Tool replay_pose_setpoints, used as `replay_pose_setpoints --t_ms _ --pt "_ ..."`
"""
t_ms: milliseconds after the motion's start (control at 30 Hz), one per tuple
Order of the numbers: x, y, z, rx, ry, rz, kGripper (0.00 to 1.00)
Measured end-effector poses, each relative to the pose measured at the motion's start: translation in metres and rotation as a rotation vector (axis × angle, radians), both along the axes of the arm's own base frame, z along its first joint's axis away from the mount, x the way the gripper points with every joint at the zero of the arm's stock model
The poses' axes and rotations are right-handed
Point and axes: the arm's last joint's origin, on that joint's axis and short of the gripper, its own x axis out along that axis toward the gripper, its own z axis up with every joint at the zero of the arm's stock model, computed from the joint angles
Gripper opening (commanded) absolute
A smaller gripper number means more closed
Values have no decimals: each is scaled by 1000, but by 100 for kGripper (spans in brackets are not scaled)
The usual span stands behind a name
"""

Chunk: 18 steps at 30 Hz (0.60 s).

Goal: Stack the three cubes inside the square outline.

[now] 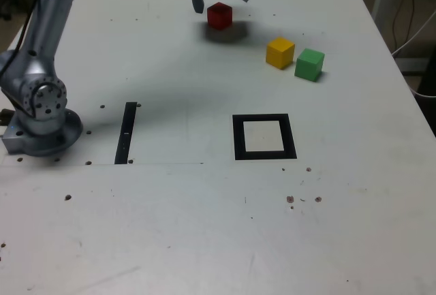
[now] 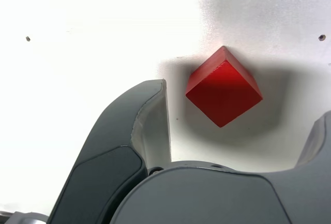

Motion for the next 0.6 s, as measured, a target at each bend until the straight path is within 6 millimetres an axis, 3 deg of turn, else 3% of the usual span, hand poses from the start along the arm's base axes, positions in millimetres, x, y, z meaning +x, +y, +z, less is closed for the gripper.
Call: replay_pose_setpoints --t_ms 600 --pt "5 2 -17 -56 74 -7 92"
